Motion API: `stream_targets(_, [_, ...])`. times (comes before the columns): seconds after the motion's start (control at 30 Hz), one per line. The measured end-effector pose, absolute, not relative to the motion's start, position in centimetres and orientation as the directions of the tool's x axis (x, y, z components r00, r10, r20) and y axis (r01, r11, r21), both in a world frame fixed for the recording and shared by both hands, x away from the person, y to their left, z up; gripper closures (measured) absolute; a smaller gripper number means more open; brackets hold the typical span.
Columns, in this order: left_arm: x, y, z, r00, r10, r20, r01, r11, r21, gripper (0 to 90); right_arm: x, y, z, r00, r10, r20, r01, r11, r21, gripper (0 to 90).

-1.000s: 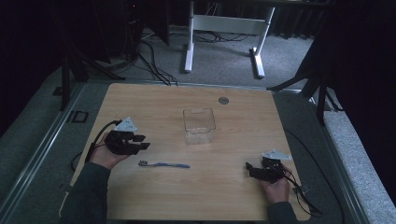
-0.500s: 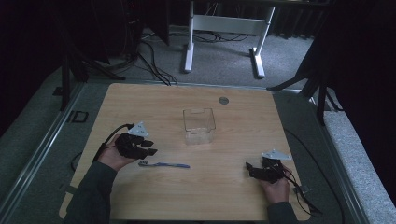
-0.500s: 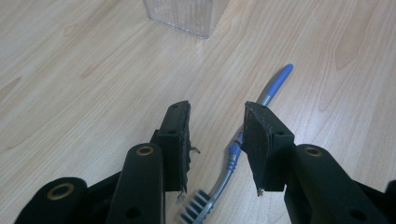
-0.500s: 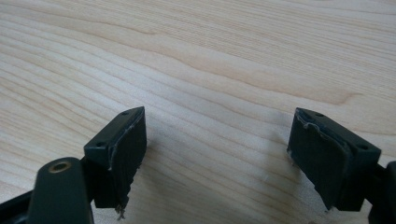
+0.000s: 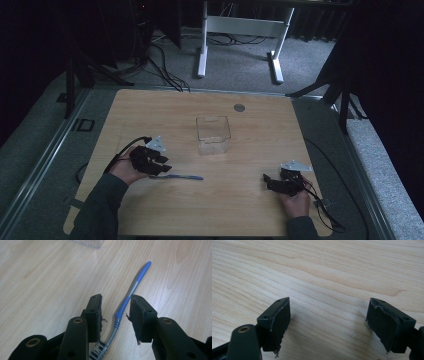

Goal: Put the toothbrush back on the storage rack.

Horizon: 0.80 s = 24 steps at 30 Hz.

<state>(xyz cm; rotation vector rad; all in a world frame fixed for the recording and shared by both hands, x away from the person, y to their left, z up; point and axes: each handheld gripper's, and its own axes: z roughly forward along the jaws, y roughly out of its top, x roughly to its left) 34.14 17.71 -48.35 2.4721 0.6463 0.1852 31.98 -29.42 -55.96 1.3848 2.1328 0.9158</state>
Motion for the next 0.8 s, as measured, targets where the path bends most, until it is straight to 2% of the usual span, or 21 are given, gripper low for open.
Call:
stream_targets(0.2, [34.1,17.2,-48.9,0.890,0.456,-0.001,0.391,-0.762,0.517,62.7,32.0,-29.4,-56.0,-0.405,0.914,-0.005,0.626,0.281,0.727,19.2])
stream_targets(0.57, [34.0,16.3,-49.4,0.904,0.426,-0.006,0.376,-0.791,0.483,62.5,32.0,-29.4,-56.0,-0.405,0.914,-0.005,0.626,0.281,0.727,19.2])
stream_targets(0.8, [33.9,15.8,-49.8,0.912,0.410,-0.006,0.365,-0.808,0.463,65.3,32.0,-29.4,-56.0,-0.405,0.914,-0.005,0.626,0.281,0.727,19.1])
